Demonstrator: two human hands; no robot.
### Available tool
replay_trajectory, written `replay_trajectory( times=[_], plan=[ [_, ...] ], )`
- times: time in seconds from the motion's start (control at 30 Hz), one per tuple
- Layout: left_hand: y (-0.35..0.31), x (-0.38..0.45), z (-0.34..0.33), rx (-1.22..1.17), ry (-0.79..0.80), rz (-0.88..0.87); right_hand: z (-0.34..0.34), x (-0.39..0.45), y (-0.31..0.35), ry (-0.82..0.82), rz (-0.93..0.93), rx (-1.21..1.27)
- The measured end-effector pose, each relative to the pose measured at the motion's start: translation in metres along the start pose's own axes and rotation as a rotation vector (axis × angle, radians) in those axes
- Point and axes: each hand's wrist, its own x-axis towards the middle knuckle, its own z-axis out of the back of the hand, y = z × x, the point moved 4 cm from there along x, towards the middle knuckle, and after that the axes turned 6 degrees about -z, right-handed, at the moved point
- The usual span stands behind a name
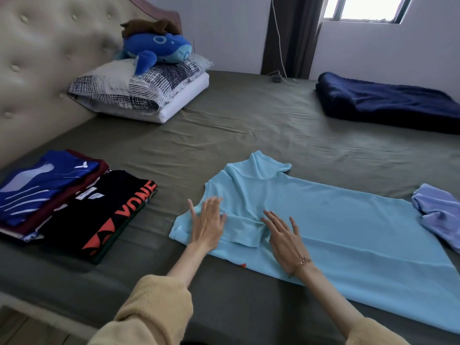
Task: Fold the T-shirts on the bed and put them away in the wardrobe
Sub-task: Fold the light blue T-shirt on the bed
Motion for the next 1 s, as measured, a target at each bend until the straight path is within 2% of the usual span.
replay_trajectory(
  times=[0.13, 0.23, 0.4, 0.6, 0.73, 0.83, 1.0],
  plan=[
    [-0.041, -0.015, -0.02, 0.007, 0.243, -0.252, -0.009, -0.009, 0.004, 0.332, -0.062, 0.044],
    [-0.041, -0.019, -0.028, 0.023, 0.39, -0.222, -0.012, -0.016, -0.002, 0.387, -0.139, 0.015],
    [-0.042, -0.007, -0.029, 0.092, 0.45, -0.16, 0.0, -0.041, -0.036, 0.38, -0.279, 0.009],
    [-0.039, -0.031, -0.025, 0.011, 0.298, -0.279, 0.018, -0.073, -0.077, 0.369, -0.385, -0.087],
    [-0.035, -0.048, -0.019, 0.026, 0.399, -0.418, 0.025, -0.101, -0.092, 0.456, -0.239, -0.037],
    [-0.029, -0.053, -0.014, 0.089, 0.472, -0.457, 0.036, -0.118, -0.1, 0.525, -0.123, -0.037],
    [-0.028, -0.059, -0.003, 0.141, 0.533, -0.43, 0.052, -0.136, -0.119, 0.584, -0.186, -0.133]
  ],
)
